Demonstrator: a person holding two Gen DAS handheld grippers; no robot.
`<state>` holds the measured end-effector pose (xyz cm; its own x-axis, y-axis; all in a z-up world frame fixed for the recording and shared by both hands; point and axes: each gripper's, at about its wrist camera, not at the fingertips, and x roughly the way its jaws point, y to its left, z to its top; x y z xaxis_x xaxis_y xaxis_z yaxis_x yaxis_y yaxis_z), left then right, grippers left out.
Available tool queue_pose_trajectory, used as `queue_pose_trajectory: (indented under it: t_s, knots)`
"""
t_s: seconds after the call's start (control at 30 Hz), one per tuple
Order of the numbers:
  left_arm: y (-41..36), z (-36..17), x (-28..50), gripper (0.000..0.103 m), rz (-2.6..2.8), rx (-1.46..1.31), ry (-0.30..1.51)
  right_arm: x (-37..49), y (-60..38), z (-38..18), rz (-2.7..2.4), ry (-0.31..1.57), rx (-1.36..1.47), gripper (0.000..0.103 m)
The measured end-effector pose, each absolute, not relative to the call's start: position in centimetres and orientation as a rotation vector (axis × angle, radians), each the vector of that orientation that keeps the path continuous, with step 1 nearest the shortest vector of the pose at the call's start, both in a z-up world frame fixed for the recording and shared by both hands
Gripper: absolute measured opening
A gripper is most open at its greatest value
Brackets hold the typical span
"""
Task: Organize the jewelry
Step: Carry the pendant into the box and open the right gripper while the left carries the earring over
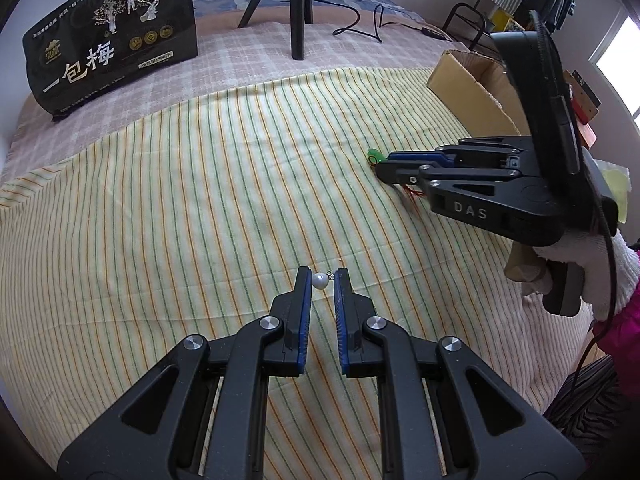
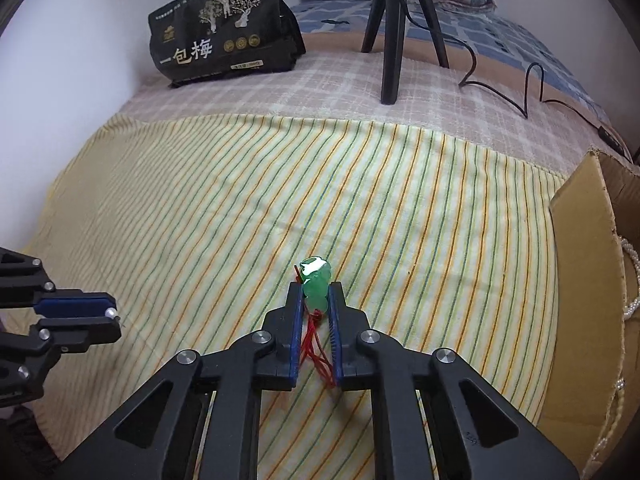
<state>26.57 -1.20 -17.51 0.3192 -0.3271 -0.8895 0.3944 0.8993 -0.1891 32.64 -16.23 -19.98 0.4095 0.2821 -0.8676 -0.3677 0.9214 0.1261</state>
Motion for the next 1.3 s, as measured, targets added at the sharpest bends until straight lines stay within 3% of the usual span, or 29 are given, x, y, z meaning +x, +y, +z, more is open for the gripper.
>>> queue_pose_trajectory:
  t_s: [0.63, 1.3]
  knots:
    - [-1.8, -9.5, 25.3, 0.009, -0.503, -0.071, 0.992, 28.7, -21.8, -9.0, 0.383, 0.871, -0.001, 0.010]
    - [-17.7, -7.1, 22.2, 0.009, -0.728, -0.015, 0.918, 26.6, -36.1, -5.6, 0.179, 0.791, 0.131, 0.010]
